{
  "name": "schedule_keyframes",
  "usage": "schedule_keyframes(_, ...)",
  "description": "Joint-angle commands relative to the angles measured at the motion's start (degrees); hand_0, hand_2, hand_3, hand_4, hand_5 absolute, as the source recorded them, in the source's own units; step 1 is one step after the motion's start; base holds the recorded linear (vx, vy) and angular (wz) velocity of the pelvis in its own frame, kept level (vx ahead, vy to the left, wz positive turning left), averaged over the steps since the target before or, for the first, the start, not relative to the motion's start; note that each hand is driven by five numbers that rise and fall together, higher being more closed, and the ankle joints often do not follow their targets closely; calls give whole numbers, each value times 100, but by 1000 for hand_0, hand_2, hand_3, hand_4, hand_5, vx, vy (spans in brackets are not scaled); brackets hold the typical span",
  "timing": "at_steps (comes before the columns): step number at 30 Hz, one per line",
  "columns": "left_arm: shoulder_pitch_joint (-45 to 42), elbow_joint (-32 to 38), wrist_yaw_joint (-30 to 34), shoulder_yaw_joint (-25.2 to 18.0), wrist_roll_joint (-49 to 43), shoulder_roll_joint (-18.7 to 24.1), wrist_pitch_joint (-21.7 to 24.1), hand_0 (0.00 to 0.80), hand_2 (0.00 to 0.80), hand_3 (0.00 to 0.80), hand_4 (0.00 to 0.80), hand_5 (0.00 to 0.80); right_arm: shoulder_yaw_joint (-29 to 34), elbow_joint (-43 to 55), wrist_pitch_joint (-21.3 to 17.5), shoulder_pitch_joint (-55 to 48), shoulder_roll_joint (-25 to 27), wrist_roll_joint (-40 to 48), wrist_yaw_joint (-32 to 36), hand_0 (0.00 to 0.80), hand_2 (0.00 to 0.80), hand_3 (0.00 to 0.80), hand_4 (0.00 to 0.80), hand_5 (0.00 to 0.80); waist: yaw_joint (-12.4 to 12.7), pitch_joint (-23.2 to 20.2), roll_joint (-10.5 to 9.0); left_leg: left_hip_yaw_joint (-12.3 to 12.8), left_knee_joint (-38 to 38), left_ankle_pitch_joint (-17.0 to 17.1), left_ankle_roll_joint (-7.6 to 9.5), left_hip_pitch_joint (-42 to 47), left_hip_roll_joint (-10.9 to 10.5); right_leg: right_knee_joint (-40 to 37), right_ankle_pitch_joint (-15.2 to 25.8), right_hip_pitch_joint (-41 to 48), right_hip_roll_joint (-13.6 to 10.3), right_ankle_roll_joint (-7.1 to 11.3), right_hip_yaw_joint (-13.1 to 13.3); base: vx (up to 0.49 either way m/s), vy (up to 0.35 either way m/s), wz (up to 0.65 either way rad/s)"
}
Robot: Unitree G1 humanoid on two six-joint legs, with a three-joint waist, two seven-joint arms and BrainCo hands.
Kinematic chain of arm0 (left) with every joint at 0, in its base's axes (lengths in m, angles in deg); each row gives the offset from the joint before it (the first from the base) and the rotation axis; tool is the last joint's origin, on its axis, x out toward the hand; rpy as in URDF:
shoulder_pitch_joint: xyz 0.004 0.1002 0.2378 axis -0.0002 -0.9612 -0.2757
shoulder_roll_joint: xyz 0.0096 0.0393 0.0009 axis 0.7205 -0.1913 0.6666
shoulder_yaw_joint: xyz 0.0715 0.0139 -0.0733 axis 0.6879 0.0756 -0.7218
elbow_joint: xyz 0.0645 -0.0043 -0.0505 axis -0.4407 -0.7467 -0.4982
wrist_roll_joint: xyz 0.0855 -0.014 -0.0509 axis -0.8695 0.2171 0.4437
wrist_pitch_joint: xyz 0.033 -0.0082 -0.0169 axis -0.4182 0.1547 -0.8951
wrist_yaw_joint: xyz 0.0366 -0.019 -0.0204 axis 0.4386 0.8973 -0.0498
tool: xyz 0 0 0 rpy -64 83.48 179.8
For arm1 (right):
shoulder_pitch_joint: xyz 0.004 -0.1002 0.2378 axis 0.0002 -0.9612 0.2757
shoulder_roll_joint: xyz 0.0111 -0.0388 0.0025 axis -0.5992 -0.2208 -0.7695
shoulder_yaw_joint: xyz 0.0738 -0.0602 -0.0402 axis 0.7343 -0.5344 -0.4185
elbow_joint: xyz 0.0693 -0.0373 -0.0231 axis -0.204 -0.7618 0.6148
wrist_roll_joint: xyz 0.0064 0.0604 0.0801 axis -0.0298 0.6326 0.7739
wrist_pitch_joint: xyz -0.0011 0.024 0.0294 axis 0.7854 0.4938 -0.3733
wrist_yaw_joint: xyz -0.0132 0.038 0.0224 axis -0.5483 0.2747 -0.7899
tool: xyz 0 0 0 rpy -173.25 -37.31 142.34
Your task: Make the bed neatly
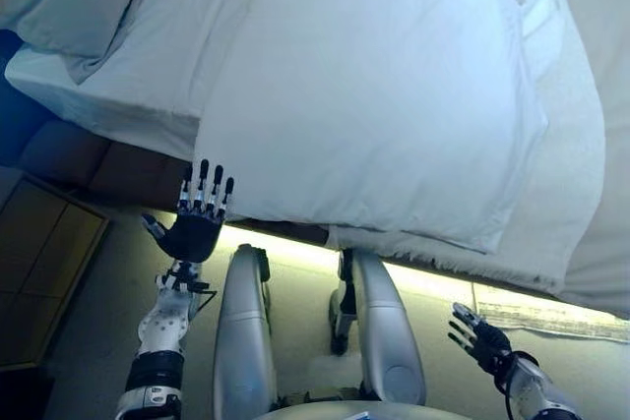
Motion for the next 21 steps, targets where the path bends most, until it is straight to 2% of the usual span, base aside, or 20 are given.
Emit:
schedule_keyframes(1,398,-484,-432,82,-8,473,83,0,0,0,0,0,226,-41,-26,-348,388,-43,122,0,0,0,0,0,-74,-205,-104,206,2,329,601,-160,83,-758,1826,-641,-46,161,101,105,24,-18)
schedule_keyframes(5,736,-1163,-687,76,34,808,152,0,0,0,0,0,363,-426,-140,-261,659,-21,328,0,0,0,0,0,-170,-94,-163,207,133,286,652,-108,111,-723,1844,-590,-29,97,115,76,22,-13)
schedule_keyframes(11,1214,-1942,-1130,301,-81,1144,325,0,0,0,0,0,345,-668,-343,-150,873,229,359,0,0,0,0,0,-285,77,-238,198,264,224,693,-148,168,-659,1824,-635,2,36,116,6,-4,-21)
schedule_keyframes(15,1477,-2079,-1183,476,-12,1222,322,0,0,0,0,0,302,-777,-461,-84,944,415,326,0,0,0,0,0,-346,186,-257,198,278,203,672,-217,165,-674,1835,-699,49,41,144,-18,-16,20)
schedule_keyframes(21,1659,-2494,-1779,564,71,1319,409,0,0,0,0,0,252,-689,-547,-112,986,560,245,0,0,0,0,0,-437,304,-281,226,255,197,646,-258,181,-684,1832,-744,80,39,150,10,-18,-7)
